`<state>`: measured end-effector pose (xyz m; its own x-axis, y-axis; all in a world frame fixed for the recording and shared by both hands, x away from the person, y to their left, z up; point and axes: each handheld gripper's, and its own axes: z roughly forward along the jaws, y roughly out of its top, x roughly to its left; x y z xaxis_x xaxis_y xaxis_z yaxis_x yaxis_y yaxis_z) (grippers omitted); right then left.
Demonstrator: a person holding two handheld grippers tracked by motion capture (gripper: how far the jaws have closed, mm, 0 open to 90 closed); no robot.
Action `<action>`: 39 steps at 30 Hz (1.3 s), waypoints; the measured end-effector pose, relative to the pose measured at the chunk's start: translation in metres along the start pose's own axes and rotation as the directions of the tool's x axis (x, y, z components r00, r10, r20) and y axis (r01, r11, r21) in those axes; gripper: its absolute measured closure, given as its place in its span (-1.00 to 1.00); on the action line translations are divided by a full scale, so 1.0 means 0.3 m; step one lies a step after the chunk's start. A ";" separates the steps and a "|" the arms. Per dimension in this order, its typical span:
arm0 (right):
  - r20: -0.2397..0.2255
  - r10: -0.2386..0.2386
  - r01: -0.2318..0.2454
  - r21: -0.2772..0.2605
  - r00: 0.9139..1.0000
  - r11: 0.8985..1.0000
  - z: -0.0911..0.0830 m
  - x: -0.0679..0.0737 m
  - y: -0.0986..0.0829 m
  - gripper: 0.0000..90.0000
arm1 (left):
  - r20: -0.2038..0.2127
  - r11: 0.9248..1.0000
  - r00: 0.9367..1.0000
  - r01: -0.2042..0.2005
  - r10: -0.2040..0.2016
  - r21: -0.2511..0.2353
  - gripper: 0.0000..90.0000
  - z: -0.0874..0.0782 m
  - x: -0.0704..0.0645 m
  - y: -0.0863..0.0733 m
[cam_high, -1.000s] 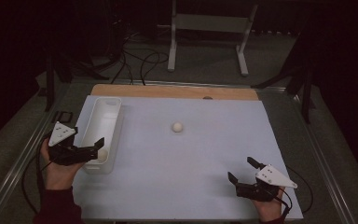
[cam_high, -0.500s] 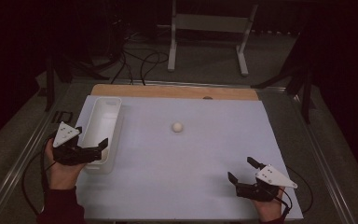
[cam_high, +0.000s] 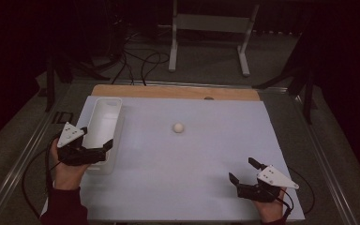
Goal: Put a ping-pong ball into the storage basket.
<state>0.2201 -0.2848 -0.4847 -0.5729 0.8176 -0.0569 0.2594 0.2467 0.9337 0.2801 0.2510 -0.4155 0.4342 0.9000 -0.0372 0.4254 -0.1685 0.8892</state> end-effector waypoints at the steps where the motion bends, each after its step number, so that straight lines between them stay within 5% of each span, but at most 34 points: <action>1: 0.000 0.000 0.000 0.000 1.000 1.000 0.000 0.000 0.000 -0.79 | 0.003 1.000 1.000 0.000 0.000 -0.001 -1.00 0.002 -0.002 0.000; 39: 0.004 0.002 -0.002 0.001 1.000 1.000 0.001 -0.002 -0.001 -0.79 | 0.074 0.999 0.996 -0.054 0.054 -0.009 -1.00 0.046 -0.081 0.015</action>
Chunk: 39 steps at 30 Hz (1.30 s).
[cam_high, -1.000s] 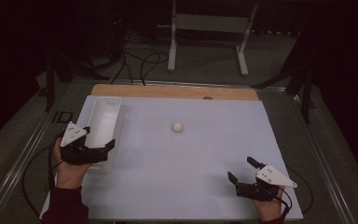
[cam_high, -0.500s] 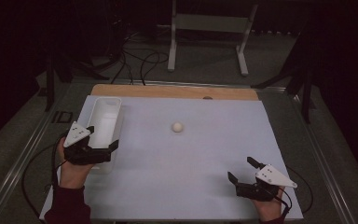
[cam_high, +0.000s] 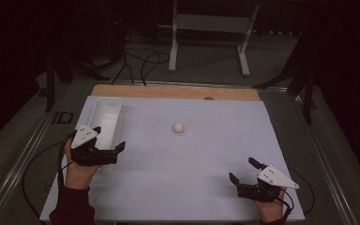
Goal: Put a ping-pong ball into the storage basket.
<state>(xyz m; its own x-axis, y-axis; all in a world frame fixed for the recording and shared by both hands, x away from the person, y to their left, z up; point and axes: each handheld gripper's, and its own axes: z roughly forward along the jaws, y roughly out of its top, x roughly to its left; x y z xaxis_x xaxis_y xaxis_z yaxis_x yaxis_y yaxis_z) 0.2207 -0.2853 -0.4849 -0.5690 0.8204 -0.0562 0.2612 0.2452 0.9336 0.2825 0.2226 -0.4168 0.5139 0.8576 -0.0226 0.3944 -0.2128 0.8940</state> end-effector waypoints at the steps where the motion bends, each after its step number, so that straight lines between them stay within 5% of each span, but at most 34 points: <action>1: -0.001 -0.001 0.001 0.001 1.000 1.000 -0.001 0.001 -0.001 -0.79 | 0.000 1.000 1.000 -0.003 0.003 0.002 -1.00 0.001 -0.002 0.000; 39: -0.004 -0.004 0.004 0.002 1.000 1.000 0.002 0.002 -0.001 -0.79 | 0.043 0.997 0.996 -0.077 0.076 0.026 -1.00 0.074 -0.090 -0.001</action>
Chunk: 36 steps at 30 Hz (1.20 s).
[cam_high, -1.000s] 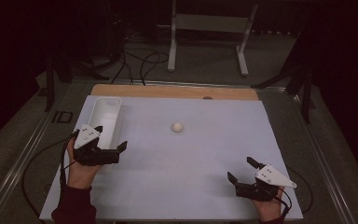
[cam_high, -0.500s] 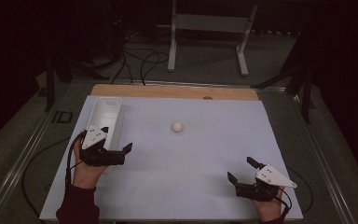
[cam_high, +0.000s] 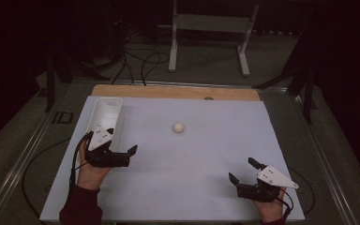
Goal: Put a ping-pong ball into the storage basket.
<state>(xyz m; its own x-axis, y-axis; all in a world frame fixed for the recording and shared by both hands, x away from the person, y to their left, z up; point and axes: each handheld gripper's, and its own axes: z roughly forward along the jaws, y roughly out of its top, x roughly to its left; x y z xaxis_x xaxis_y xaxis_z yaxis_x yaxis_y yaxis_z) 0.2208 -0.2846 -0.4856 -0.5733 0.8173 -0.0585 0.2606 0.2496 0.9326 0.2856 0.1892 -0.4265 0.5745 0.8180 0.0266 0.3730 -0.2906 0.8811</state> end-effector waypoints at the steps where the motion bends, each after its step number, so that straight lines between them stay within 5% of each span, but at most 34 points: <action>1: 0.001 -0.001 0.001 0.000 1.000 1.000 0.000 0.000 0.000 -0.79 | 0.002 1.000 1.000 -0.002 0.002 0.003 -1.00 0.004 -0.004 0.000; 36: 0.006 0.003 -0.003 -0.003 1.000 1.000 0.003 0.000 -0.001 -0.79 | 0.078 0.997 0.995 -0.068 0.065 0.033 -1.00 0.109 -0.113 0.050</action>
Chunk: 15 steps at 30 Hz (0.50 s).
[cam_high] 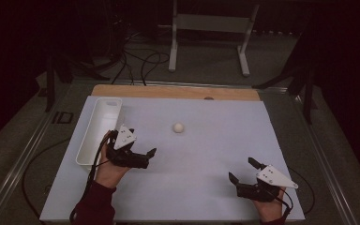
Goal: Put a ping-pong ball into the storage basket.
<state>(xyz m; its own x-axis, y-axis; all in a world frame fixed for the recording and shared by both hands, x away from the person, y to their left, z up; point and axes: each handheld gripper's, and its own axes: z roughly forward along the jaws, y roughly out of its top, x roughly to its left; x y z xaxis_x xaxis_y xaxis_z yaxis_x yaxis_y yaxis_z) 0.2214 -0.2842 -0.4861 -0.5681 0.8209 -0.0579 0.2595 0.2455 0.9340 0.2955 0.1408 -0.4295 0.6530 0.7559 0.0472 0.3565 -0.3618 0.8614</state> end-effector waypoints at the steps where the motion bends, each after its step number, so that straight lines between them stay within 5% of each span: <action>1: 0.000 -0.001 0.001 0.001 1.000 1.000 0.000 -0.001 0.000 -0.79 | 0.001 1.000 1.000 -0.001 0.001 -0.002 -1.00 0.004 -0.001 0.002; 15: 0.000 0.005 -0.005 -0.004 1.000 1.000 0.000 -0.002 0.000 -0.79 | 0.017 1.000 1.000 0.002 -0.002 -0.011 -1.00 0.062 -0.027 0.033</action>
<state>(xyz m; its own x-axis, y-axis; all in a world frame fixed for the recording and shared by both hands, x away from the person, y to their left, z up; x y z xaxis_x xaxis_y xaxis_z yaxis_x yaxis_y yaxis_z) 0.2216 -0.2847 -0.4860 -0.5663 0.8225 -0.0529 0.2596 0.2390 0.9357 0.3059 0.1210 -0.4309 0.6637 0.7470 0.0369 0.3505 -0.3543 0.8670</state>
